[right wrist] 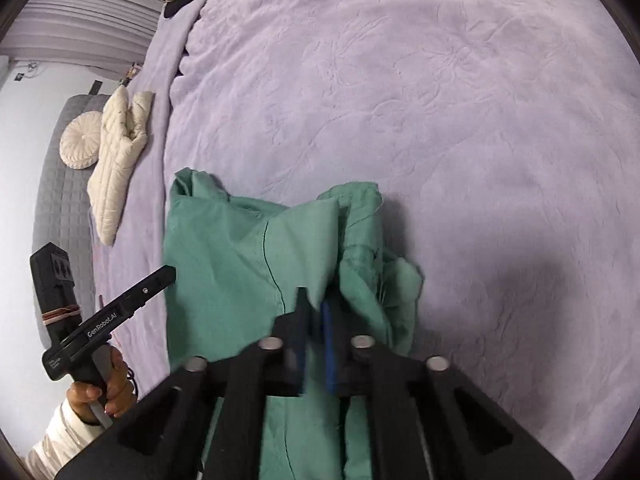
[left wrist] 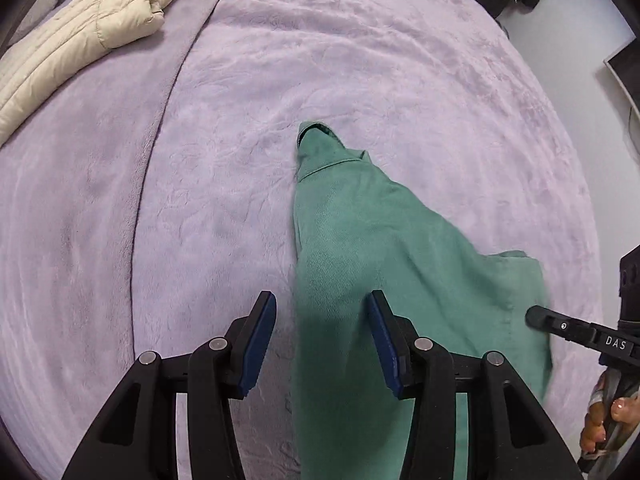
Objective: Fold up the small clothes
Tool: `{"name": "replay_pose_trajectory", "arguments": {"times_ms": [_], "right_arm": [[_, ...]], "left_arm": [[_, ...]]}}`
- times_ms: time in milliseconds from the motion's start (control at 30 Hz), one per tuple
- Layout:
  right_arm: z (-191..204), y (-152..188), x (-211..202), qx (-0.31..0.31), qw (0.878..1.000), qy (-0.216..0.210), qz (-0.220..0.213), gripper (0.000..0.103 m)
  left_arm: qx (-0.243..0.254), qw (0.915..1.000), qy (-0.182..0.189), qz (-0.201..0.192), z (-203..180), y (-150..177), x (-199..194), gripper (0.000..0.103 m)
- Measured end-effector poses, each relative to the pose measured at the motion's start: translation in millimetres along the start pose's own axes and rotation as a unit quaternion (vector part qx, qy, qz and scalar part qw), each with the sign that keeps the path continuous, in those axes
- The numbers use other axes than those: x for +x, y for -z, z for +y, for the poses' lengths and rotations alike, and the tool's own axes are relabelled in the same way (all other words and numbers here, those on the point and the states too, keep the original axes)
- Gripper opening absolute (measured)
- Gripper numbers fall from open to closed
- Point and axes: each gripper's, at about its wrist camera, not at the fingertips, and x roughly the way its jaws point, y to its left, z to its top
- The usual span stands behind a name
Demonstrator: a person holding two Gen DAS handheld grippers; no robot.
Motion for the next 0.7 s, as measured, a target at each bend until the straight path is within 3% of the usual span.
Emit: {"name": "replay_pose_trajectory", "arguments": {"times_ms": [100,167,300,367,467,700], "right_arm": [[-22,3,6,0.021,1.000,0.010,-0.001,0.003],[-36,4,14,0.038,0.999,0.000,0.002,0.001],[-50,8,10,0.078,0.996,-0.041,-0.002,0.000],[-49,13,-3,0.083,0.996,-0.036,-0.004,0.002],[-38,28,-32,0.042,0.999,-0.017,-0.004,0.009],[-3,98,-70,-0.038,0.998,-0.015,0.037,0.009]], "left_arm": [[-0.004,0.9999,-0.010,0.009,2,-5,22,0.057],[-0.008,0.9998,-0.014,0.006,6,-7,29,0.071],[-0.015,0.9997,-0.013,0.012,12,-6,20,0.072],[0.006,0.9996,-0.029,0.005,10,2,3,0.072],[0.035,0.9992,-0.017,0.006,7,25,-23,0.072],[0.136,0.9883,0.026,0.062,-27,115,-63,0.072]]}}
